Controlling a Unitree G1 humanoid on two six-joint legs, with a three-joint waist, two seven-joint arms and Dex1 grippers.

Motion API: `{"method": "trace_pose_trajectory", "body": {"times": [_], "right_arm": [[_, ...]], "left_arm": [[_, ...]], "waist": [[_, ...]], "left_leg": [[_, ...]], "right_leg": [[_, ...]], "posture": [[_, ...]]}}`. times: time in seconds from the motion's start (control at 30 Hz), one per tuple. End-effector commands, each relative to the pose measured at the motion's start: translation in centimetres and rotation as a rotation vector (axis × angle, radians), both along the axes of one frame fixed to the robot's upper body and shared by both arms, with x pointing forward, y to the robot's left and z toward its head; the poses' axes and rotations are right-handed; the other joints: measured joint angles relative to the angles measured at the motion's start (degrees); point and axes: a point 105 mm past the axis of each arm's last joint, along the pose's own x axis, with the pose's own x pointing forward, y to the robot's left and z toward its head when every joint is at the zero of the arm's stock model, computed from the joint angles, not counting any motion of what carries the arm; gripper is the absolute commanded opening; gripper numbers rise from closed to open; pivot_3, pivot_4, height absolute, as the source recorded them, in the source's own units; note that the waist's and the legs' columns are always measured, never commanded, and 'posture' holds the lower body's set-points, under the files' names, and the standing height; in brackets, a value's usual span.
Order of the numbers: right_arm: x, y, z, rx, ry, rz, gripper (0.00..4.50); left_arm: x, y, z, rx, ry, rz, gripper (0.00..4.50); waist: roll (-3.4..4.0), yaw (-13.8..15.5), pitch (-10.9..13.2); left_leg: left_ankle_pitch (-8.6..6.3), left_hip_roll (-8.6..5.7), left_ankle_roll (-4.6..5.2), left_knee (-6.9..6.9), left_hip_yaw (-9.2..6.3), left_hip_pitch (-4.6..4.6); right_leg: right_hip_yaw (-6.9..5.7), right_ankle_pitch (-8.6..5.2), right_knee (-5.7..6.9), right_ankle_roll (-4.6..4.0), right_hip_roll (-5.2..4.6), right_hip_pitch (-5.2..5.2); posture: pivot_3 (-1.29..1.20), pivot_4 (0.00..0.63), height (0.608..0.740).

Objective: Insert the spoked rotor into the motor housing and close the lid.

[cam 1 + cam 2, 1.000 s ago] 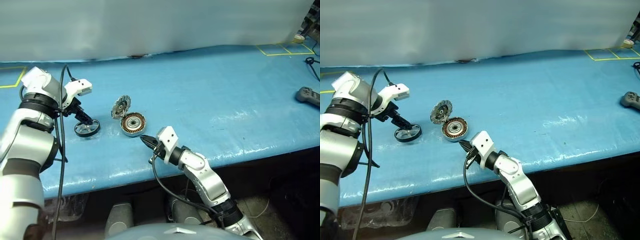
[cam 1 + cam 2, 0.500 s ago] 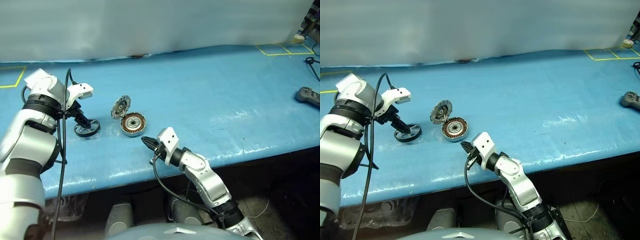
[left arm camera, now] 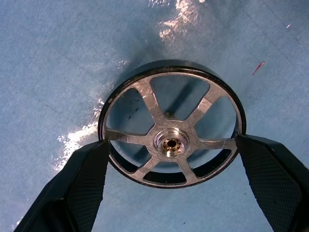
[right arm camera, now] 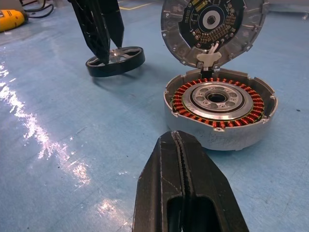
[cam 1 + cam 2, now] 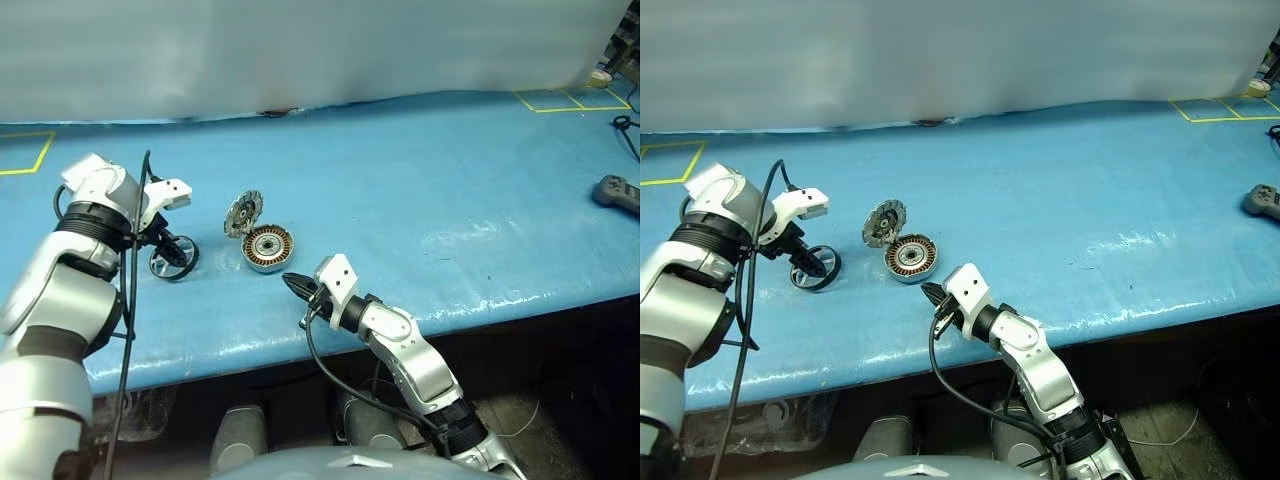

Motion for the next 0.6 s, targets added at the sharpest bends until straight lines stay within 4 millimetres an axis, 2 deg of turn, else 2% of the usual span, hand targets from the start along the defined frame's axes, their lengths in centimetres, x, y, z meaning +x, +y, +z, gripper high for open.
{"method": "trace_pose_trajectory", "body": {"times": [0.03,0.27,0.37,0.5,0.6], "right_arm": [[0.17,0.17,1.01,0.019,-0.035,0.008,0.03],[0.17,0.07,0.82,0.013,-0.031,0.003,0.03],[0.22,-0.03,0.7,0.009,-0.03,0.001,0.0],[0.27,-0.06,0.64,0.006,-0.029,-0.001,0.0],[0.29,-0.08,0.59,0.003,-0.028,-0.001,0.0]], "left_arm": [[0.68,-0.85,0.97,-0.015,-0.044,-0.025,4.5],[1.12,-1.14,1.51,-0.017,-0.068,-0.037,4.5],[1.11,-1.11,1.51,-0.007,-0.068,-0.043,3.93],[1.14,-1.19,1.52,-0.008,-0.07,-0.047,2.66],[1.15,-1.24,1.54,-0.009,-0.072,-0.052,2.66]], "waist": [[0.0,-0.02,0.0],[0.0,-0.05,0.0],[0.0,-0.05,0.0],[0.0,-0.05,0.0],[0.0,-0.04,0.0]], "left_leg": [[0.0,0.0,0.0,0.0,0.0,0.0],[0.0,0.0,0.0,0.0,0.0,0.0],[0.0,0.0,0.0,0.0,0.01,0.0],[0.0,0.0,0.0,0.0,0.01,0.0],[0.0,0.0,0.0,0.0,0.0,0.0]], "right_leg": [[0.0,0.0,0.0,0.0,0.0,0.0],[0.0,0.0,0.0,0.0,0.01,0.0],[0.0,0.0,0.0,0.01,0.01,0.0],[0.0,0.0,0.0,0.01,0.01,-0.01],[0.0,0.0,0.0,0.01,0.0,-0.01]], "posture": [[0.0,0.15,0.74],[0.0,0.15,0.74],[0.0,0.15,0.74],[0.0,0.15,0.74],[0.0,0.15,0.74]]}}
